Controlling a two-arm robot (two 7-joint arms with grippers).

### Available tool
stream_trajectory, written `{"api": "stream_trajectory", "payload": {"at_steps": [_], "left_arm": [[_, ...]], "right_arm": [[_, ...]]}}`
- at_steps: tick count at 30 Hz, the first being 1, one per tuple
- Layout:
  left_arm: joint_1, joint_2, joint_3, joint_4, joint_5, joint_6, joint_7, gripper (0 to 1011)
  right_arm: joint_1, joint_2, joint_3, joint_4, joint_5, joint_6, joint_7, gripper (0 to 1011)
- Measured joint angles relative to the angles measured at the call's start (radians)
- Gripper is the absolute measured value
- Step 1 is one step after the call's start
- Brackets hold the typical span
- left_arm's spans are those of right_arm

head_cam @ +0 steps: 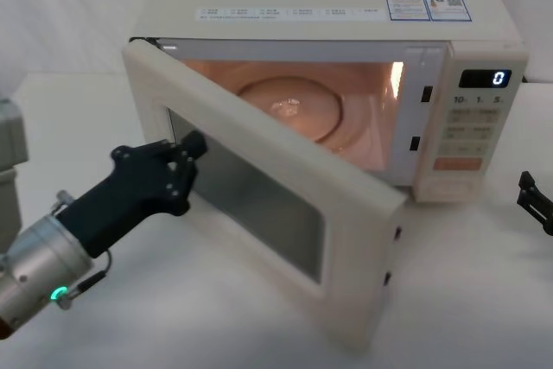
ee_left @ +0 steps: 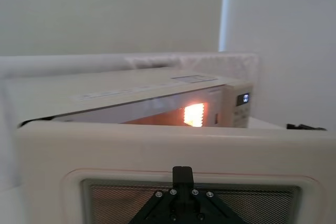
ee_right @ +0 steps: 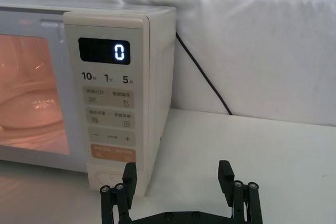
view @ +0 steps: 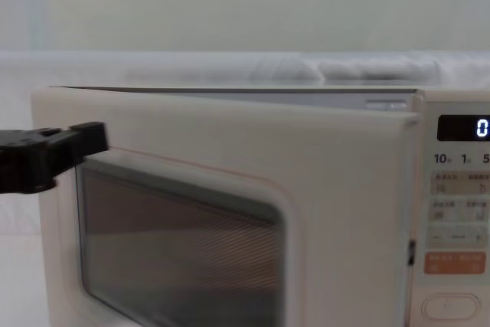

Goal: Press the button to open the microwave door with one hand; close the microwave door with the other hand.

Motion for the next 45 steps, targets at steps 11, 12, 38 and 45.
{"api": "stream_trajectory", "payload": {"at_steps": [11,12,38,45], "left_arm": [[-0.1,0.009,0.11,0.033,0.007,0.0,-0.023,0],[-0.106,0.01,0.117,0.035,0.008,0.0,-0.025,0],[-0.288,0.016,0.325,0.122,0.006,0.006,-0.095,0],[-0.335,0.006,0.366,0.144,-0.005,0.007,-0.104,0]], "right_arm": [[0.0,0.0,0.0,0.0,0.0,0.0,0.0,1002],[0.0,0.0,0.0,0.0,0.0,0.0,0.0,1002],[0.0,0.0,0.0,0.0,0.0,0.0,0.0,1002],[0.0,0.0,0.0,0.0,0.0,0.0,0.0,1002]]}}
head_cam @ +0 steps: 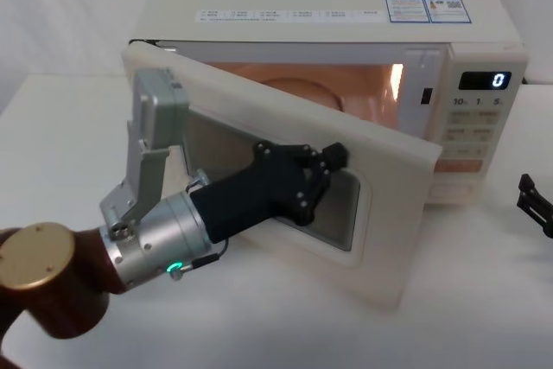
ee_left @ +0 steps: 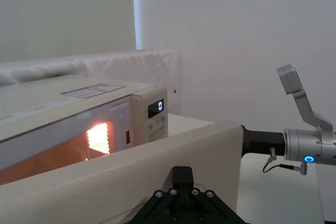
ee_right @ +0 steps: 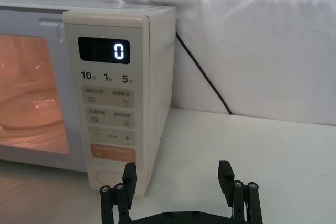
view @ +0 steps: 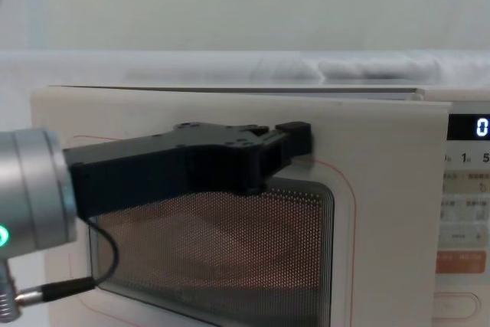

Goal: Press the button to open the microwave door with one hand; close the microwave door with the other hand.

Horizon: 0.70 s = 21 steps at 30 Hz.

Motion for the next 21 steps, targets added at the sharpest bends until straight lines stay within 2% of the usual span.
{"api": "stream_trajectory", "payload": {"at_steps": [4,8,12,21], "left_arm": [[-0.027,-0.01,0.021,0.02,0.001,0.0,0.006,0],[-0.053,-0.028,0.04,0.042,0.014,-0.001,0.042,0],[-0.068,-0.055,0.045,0.067,0.038,-0.006,0.097,0],[-0.083,-0.101,0.042,0.111,0.07,-0.011,0.152,0]], "right_arm": [[0.0,0.0,0.0,0.0,0.0,0.0,0.0,1002],[0.0,0.0,0.0,0.0,0.0,0.0,0.0,1002],[0.0,0.0,0.0,0.0,0.0,0.0,0.0,1002],[0.0,0.0,0.0,0.0,0.0,0.0,0.0,1002]]}}
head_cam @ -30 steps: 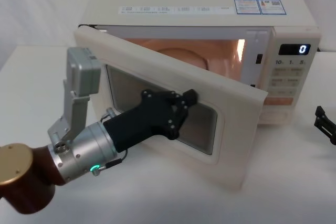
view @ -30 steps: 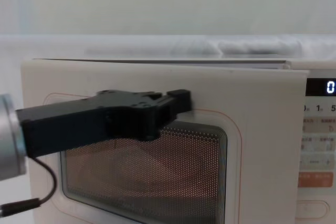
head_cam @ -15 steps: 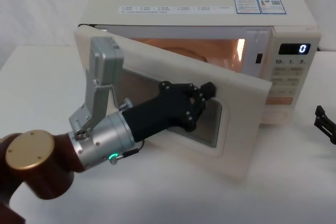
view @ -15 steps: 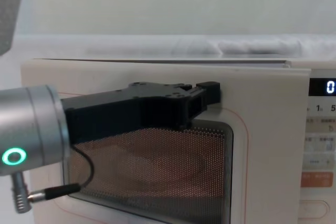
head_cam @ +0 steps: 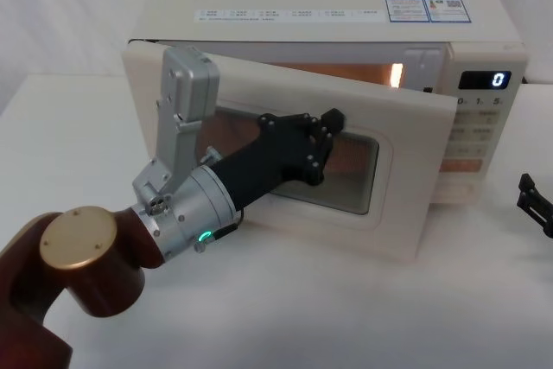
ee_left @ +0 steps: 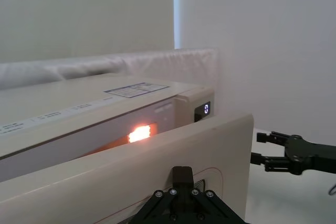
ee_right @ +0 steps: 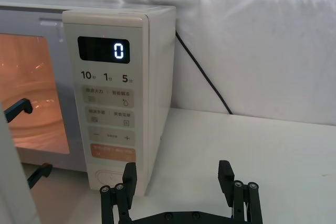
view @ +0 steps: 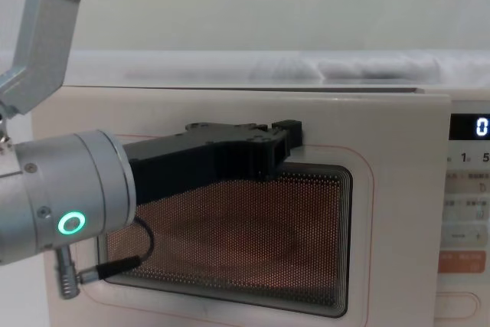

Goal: Press the button to open the microwave door with one hand; close the microwave door with the other hand.

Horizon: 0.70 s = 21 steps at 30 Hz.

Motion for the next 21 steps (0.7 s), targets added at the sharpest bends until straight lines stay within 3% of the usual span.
{"api": "stream_trajectory", "payload": {"at_steps": [21], "left_arm": [[-0.06,-0.089,-0.004,0.089,0.046,-0.008,0.037,0]], "right_arm": [[0.0,0.0,0.0,0.0,0.0,0.0,0.0,1002]]}}
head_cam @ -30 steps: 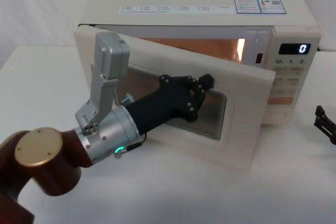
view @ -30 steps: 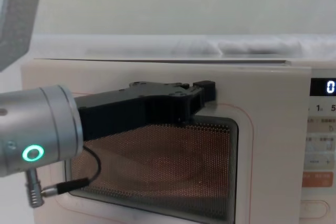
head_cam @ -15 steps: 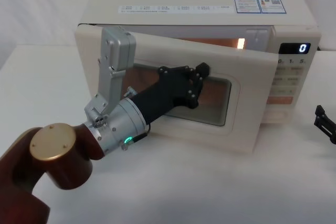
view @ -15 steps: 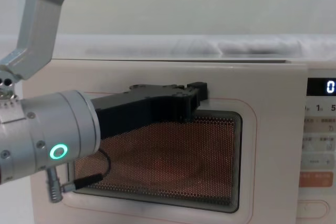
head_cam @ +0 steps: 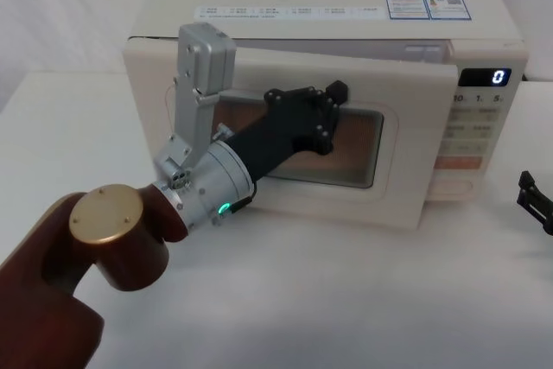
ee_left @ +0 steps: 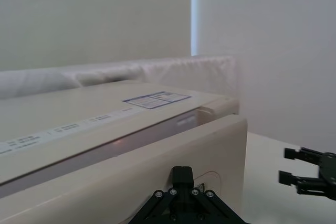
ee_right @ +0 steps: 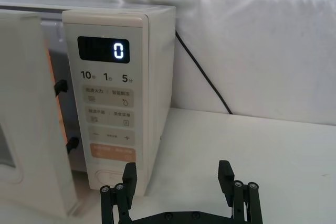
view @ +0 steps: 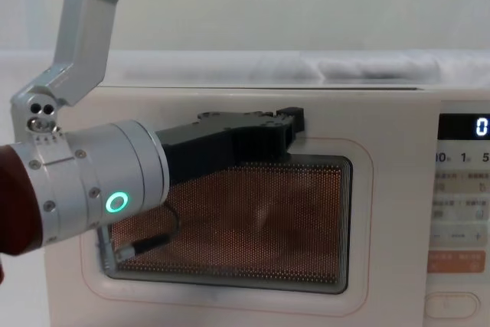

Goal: Press the button to open the microwave door with one hand; close the microwave door with the other hand.

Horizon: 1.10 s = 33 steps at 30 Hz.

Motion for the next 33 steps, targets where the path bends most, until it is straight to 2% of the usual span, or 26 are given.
{"api": "stream_trajectory", "payload": {"at_steps": [10,33], "left_arm": [[-0.011,-0.023,-0.02,0.018,0.024,0.013,0.028,0],[-0.02,-0.059,-0.038,0.041,0.045,0.024,0.036,0]], "right_arm": [[0.0,0.0,0.0,0.0,0.0,0.0,0.0,1002],[0.0,0.0,0.0,0.0,0.0,0.0,0.0,1002]]}}
